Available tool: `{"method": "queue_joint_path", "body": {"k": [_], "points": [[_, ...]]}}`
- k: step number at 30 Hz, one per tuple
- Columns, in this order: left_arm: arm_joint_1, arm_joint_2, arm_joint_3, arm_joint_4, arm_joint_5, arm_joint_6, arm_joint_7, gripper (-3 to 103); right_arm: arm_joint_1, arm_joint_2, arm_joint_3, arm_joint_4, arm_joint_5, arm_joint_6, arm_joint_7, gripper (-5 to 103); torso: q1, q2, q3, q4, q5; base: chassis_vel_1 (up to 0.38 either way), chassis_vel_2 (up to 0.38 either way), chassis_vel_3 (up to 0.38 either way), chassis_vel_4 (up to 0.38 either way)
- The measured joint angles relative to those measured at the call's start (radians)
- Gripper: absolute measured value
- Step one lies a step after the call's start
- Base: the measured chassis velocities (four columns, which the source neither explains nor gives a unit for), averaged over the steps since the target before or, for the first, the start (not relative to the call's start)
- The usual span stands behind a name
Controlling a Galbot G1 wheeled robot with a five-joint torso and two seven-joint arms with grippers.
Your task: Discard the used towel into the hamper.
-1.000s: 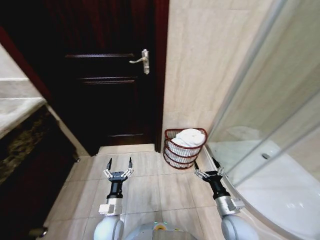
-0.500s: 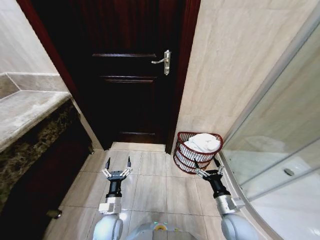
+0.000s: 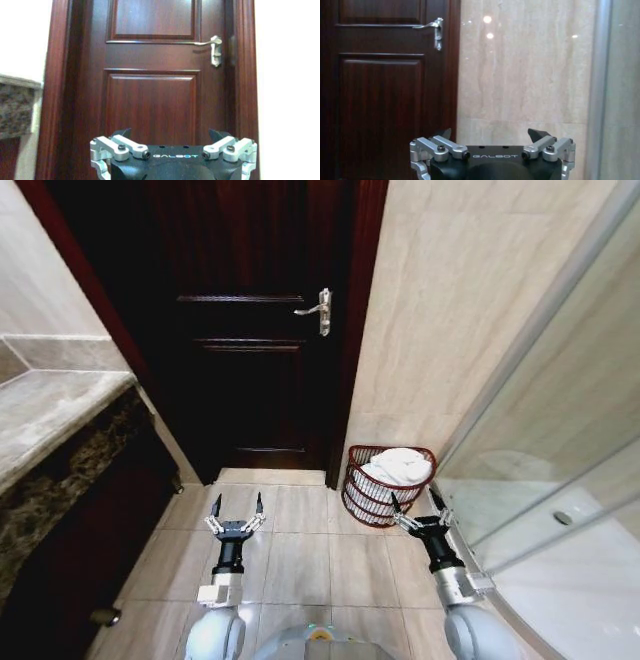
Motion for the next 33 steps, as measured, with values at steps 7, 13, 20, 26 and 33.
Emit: {"method": "queue_joint_path", "body": {"k": [7,13,20,26,33], "points": [[-0.001,-0.007,0.003,0.0,0.002,0.013,-0.03,100,-0.01,0.003,-0.005,-0.013,-0.004,0.005,0.0,100,0.011,0.025,0.015,-0.0001,0.0001,-0.026,-0.031,-0.035,-0.02],[-0.003,-0.007,0.002,-0.001,0.013,0.01,-0.033,100,-0.008,0.003,-0.006,-0.003,-0.003,-0.006,-0.001,100,0.021,0.048,0.027,-0.0002,0.0001,0.0,0.0,0.0,0.0],[-0.002,-0.009,0.004,-0.004,0.014,0.014,-0.039,100,-0.006,0.003,-0.007,-0.002,-0.002,-0.012,-0.001,100,0.033,0.077,0.043,-0.0002,0.0,0.0,0.0,0.0,0.0],[0.0,-0.01,0.005,-0.01,0.017,0.017,-0.041,100,-0.002,0.004,-0.008,-0.002,-0.011,-0.015,0.0,100,0.045,0.105,0.06,-0.0001,0.0001,0.0,0.0,0.0,0.0],[-0.003,-0.01,0.006,-0.006,0.017,0.017,-0.042,100,0.008,0.002,-0.008,-0.002,-0.017,-0.023,-0.001,100,0.057,0.134,0.077,-0.0002,0.0001,0.0,0.0,0.0,0.0]]}}
